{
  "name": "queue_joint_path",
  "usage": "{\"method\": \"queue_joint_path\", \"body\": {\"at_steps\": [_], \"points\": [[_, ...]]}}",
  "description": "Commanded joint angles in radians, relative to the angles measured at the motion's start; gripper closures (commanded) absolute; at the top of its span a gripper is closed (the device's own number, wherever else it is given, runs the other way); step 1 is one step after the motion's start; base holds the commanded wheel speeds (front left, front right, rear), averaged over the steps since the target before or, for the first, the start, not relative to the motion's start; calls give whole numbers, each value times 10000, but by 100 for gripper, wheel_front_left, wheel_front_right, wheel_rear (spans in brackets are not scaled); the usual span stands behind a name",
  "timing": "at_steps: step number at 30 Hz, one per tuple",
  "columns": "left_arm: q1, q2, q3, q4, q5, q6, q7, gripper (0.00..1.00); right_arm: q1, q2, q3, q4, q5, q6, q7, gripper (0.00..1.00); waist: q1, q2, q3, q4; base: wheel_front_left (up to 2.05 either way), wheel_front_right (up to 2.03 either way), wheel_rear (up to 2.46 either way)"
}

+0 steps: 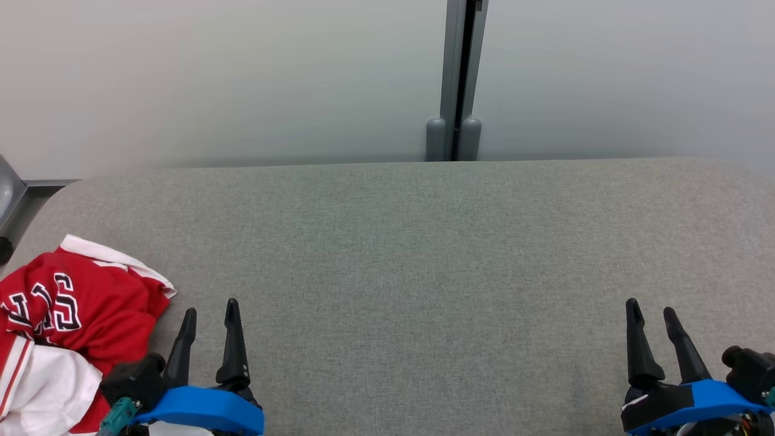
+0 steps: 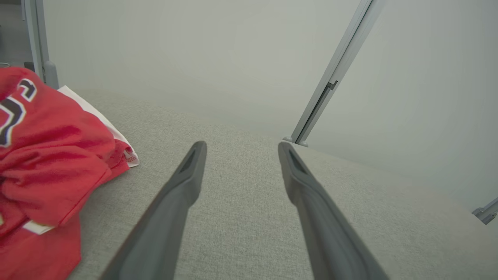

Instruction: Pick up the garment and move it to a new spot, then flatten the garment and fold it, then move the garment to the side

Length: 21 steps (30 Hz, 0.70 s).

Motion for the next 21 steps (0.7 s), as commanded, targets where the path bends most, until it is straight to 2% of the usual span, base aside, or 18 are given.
{"method": "queue_joint_path", "body": {"at_steps": [1, 21], "points": [[-124, 62, -43, -35, 216, 12, -112, 0, 81, -88, -39, -64, -249, 17, -94, 0, 0, 0, 0, 14, 0, 0, 0], [-102, 131, -257, 164, 1797, 153, -540, 0, 135, -105, -64, -25, -2066, 21, -404, 0, 0, 0, -33, 52, 0, 0, 0]]}}
